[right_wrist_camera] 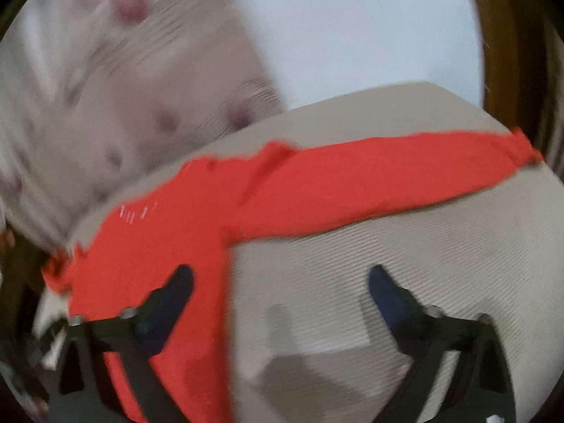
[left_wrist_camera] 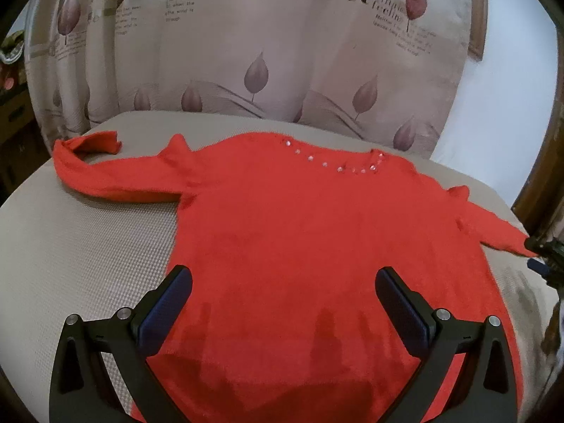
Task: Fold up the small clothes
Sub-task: 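Grasp the cuff of the sweater sleeve with the right gripper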
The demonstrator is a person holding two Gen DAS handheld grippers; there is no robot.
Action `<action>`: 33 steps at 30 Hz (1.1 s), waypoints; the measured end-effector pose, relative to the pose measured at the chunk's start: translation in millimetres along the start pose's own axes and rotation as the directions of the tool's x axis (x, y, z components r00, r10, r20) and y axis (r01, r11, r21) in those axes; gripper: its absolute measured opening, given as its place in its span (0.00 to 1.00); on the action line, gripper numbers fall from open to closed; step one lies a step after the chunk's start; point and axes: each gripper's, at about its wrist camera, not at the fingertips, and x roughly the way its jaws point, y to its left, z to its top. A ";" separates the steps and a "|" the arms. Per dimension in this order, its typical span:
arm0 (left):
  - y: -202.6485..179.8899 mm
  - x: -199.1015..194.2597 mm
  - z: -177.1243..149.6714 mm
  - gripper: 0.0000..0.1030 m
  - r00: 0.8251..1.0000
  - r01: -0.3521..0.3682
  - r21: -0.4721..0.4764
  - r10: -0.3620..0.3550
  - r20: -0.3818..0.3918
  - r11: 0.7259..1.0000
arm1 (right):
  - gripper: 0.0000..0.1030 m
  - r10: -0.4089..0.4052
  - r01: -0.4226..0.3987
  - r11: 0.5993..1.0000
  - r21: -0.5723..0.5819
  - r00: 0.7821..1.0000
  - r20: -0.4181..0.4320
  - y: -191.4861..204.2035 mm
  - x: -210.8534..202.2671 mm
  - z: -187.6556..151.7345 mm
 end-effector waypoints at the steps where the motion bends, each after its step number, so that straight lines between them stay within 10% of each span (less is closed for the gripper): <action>1: -0.6 -1.1 -0.2 1.00 1.000 -0.001 0.002 0.001 0.003 1.000 | 0.57 0.013 -0.012 0.996 0.084 1.000 -0.005 -31.6 0.9 11.4; 5: -3.9 -1.1 -0.1 1.00 1.000 -0.010 0.019 0.010 0.004 1.000 | 0.54 0.040 -0.047 0.914 0.403 0.999 0.027 -137.9 -5.5 35.9; 11: -5.7 4.5 0.8 1.00 1.000 -0.017 0.023 0.018 -0.023 1.000 | 0.52 0.048 -0.092 0.821 0.563 0.995 0.092 -223.3 -18.9 64.1; 22: -6.8 11.9 0.3 1.00 0.998 -0.034 0.023 0.035 -0.059 0.999 | 0.53 0.030 -0.088 0.845 0.527 0.993 0.118 -233.4 1.3 99.1; 27: -3.7 14.3 -0.5 1.00 0.997 -0.031 0.003 0.031 -0.072 1.000 | 0.04 -0.041 0.004 0.851 0.525 0.997 0.058 -241.0 11.6 101.1; 33: 1.7 14.7 -0.7 1.00 0.997 -0.020 -0.033 0.018 -0.075 0.999 | 0.05 -0.006 -0.033 0.858 0.513 0.997 0.075 -207.2 -1.1 100.7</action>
